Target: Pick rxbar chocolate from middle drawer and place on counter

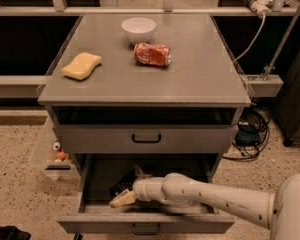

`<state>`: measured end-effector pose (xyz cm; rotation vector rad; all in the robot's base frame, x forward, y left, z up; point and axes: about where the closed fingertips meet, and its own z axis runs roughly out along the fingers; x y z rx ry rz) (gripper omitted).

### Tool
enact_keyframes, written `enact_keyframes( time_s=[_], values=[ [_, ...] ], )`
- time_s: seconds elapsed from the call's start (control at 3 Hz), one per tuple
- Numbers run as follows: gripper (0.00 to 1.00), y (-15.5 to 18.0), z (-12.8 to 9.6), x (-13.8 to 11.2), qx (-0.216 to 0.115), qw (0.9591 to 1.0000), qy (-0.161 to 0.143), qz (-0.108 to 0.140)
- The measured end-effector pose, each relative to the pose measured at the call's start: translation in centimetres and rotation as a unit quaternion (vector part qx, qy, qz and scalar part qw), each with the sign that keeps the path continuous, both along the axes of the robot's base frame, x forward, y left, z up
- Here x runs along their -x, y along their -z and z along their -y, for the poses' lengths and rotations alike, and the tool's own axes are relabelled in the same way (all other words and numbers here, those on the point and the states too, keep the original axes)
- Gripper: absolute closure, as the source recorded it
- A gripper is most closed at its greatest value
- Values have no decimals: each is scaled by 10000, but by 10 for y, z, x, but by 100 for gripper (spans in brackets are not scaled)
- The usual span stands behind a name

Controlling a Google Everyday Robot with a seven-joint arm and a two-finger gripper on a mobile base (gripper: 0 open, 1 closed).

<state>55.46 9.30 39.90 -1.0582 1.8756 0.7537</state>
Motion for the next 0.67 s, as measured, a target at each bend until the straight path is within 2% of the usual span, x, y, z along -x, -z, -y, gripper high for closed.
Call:
enact_keyframes(
  time_s=[0.33, 0.67],
  values=[
    [0, 7, -34, -7, -291, 9996, -39, -17],
    [0, 20, -54, -10, -340, 9993, -83, -115]
  ],
)
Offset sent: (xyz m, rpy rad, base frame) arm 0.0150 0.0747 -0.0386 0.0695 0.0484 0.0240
